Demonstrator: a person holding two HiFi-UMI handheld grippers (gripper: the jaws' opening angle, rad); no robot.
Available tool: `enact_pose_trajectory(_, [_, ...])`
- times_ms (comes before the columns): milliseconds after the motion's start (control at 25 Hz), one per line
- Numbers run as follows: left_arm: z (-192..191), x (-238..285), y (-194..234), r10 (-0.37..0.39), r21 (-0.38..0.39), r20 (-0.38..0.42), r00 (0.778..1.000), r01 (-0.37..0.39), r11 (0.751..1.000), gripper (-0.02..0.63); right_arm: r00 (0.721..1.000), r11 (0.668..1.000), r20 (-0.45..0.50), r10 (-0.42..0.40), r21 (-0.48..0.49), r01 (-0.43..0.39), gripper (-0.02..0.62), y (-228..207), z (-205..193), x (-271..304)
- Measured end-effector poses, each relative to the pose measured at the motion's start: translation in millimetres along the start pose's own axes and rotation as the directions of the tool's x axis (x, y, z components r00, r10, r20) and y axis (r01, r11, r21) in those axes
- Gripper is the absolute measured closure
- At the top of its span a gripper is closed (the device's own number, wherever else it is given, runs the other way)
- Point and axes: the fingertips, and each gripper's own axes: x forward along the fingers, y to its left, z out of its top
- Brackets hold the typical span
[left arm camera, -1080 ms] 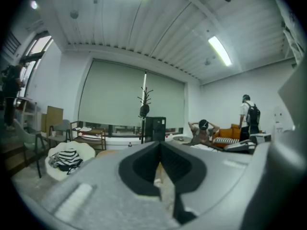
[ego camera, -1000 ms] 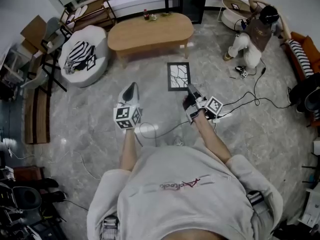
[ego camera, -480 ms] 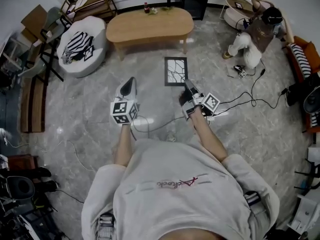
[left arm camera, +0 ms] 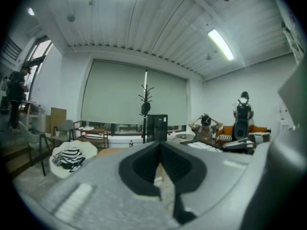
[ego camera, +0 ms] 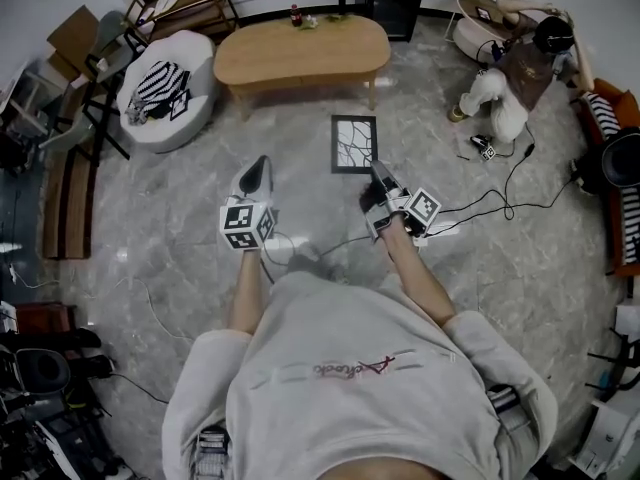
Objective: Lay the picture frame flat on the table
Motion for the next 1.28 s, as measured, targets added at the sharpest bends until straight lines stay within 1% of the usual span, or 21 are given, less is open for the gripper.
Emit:
enact_pose_trajectory(440, [-15.2,3.6,4.6,0.01,0.003,0.006,1.0,-0.01,1.0,0.606,1.0,1.0,-0.005,0.014,-0.013,-0.014,0.52,-11.1,4.4,6.0])
enact_pose_trajectory(680, [-15.0,23.2,2.4,0.008,0.009,0.011,1.0,-0.008,1.0,0.606,1.0,1.0,0.0,0.017,-0.017,-0.017,0.52,-17.3,21.8,11.3])
enact_pose_trajectory(920, [-32.1,18.2,19.9,0.007,0.003,0.014,1.0,-0.007,1.0,0.606,1.0,1.0,0.007,0.013,-0.028,-0.013,0.52,-36.1,10.0,11.8])
enact_pose_trajectory(1160, [-47.7,29.9,24.0,0.008,-0.006,0.011,1.0,-0.008,1.0,0.606,1.0,1.0,0.01,0.002,-0.029,-0.002,0.52,-52.9,14.4,17.0])
enact_pose_trajectory(1280, [-42.8,56.1,34.4,0.018,-0.022,0.002,1.0,-0.018,1.0,0.606,1.0,1.0,0.01,-0.005,-0.018,0.005,0.52,-51.1,31.5,42.8])
